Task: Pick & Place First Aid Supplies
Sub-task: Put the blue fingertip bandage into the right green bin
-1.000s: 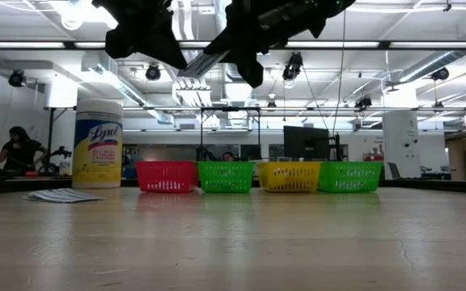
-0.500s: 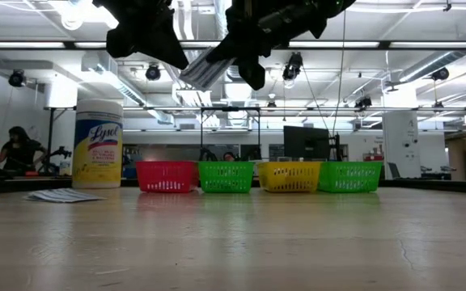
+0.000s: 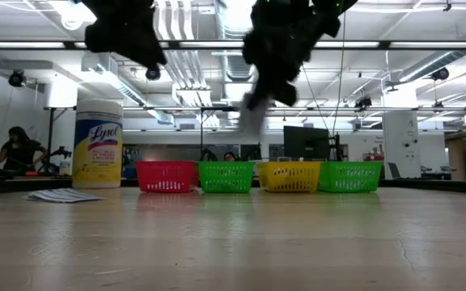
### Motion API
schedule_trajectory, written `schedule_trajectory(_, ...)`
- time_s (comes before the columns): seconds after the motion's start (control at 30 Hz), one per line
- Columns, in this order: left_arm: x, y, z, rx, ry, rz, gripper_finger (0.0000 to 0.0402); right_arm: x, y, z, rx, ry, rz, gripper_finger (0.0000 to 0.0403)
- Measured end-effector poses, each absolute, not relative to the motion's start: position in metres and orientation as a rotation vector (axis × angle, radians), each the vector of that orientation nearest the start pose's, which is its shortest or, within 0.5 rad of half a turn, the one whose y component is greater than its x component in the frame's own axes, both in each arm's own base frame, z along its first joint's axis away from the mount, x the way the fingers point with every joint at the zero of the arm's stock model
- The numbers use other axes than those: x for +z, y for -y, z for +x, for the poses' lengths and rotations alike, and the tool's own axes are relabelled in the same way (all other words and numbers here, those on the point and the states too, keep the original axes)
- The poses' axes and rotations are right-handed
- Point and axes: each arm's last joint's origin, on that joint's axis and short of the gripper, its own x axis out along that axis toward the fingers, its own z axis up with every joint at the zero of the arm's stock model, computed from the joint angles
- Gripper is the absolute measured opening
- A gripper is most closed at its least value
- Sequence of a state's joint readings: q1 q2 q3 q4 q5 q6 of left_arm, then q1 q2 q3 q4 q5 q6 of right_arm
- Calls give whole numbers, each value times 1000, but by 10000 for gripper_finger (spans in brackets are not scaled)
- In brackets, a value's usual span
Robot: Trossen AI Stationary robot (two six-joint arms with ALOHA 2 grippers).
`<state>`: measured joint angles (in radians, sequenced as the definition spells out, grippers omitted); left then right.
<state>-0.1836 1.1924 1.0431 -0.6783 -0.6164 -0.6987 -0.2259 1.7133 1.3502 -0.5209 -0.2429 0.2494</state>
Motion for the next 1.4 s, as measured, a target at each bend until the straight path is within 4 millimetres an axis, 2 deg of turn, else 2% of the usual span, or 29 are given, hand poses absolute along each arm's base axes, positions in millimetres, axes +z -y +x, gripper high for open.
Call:
schedule_trajectory(0.1,299,26,226,682,-653,-359,130,251,85,342,-269,-1059,340,8)
schedule_trajectory(0.23,291,26,222,711,-727,-399,131,252,99,322,-484,-1251,170,8)
schedule_trajectory(0.4,277,26,220,713,-774,-442,131,256,124,304,-618,-1366,91,8)
schedule_trajectory(0.53,263,27,217,725,-811,-478,131,254,151,289,-671,-1395,141,8)
schedule_trajectory(0.67,251,27,213,742,-840,-518,131,251,171,276,-619,-1391,271,8)
schedule_trajectory(0.77,243,27,212,745,-851,-531,131,246,180,269,-492,-1367,406,8)
schedule_trajectory(0.83,238,27,211,741,-859,-536,131,243,183,266,-473,-1366,441,8)
schedule_trajectory(1.13,230,27,210,741,-865,-556,131,229,186,258,-419,-1404,403,13)
schedule_trajectory(1.4,231,27,210,737,-863,-555,131,223,186,258,-391,-1391,387,79)
